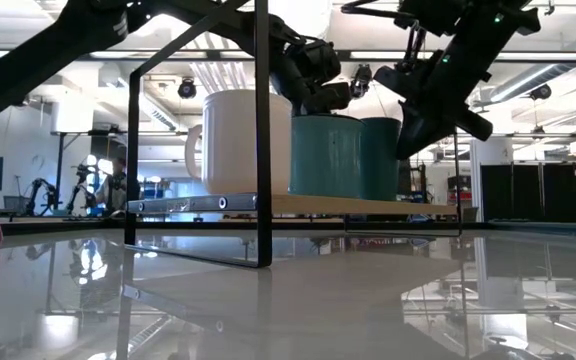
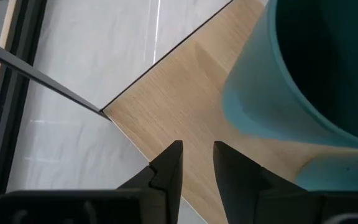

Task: Stack small to large cups/mugs on shelf
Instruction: Put the green cup on the shelf, then return to Home Position

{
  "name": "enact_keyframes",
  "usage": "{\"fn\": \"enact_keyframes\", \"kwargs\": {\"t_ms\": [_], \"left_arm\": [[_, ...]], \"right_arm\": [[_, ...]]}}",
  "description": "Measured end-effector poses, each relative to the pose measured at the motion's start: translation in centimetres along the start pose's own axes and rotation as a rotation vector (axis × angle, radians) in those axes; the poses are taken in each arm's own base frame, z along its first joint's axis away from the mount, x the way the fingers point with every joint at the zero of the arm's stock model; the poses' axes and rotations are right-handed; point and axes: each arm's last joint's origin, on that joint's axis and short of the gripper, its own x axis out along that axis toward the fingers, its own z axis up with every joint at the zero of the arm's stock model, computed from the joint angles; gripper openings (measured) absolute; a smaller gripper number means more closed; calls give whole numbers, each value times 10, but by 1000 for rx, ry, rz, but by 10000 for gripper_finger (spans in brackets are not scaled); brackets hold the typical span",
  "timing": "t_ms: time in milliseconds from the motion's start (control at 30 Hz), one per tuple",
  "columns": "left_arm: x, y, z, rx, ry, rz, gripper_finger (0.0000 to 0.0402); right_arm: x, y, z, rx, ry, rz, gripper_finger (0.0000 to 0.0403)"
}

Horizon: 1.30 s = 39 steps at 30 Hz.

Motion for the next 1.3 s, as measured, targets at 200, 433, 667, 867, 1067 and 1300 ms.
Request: {"fn": "enact_keyframes", "kwargs": {"t_ms": [200,433,667,867,1067,1300], "left_arm": [[-27,-4,6,12,-56,19,75],[-97,-15,16,38,-195,61,75],[-179,-66,14,-74,-325,-8,75],[-274,-135,-15,20,-521,-143,75],[-304,-206,-99,-26,-782,-25,75],[-254,-232,-193,91,-1189,-38,75]], "right_arm": [[-10,-2,0,-9,-4,21,9],[-49,-8,6,41,8,194,9],[-125,-6,30,-82,-136,768,9],[-207,-47,43,-262,-415,1077,9],[-190,-70,-4,-303,-395,1265,9],[-158,-107,-34,-261,-597,1348,9]]}}
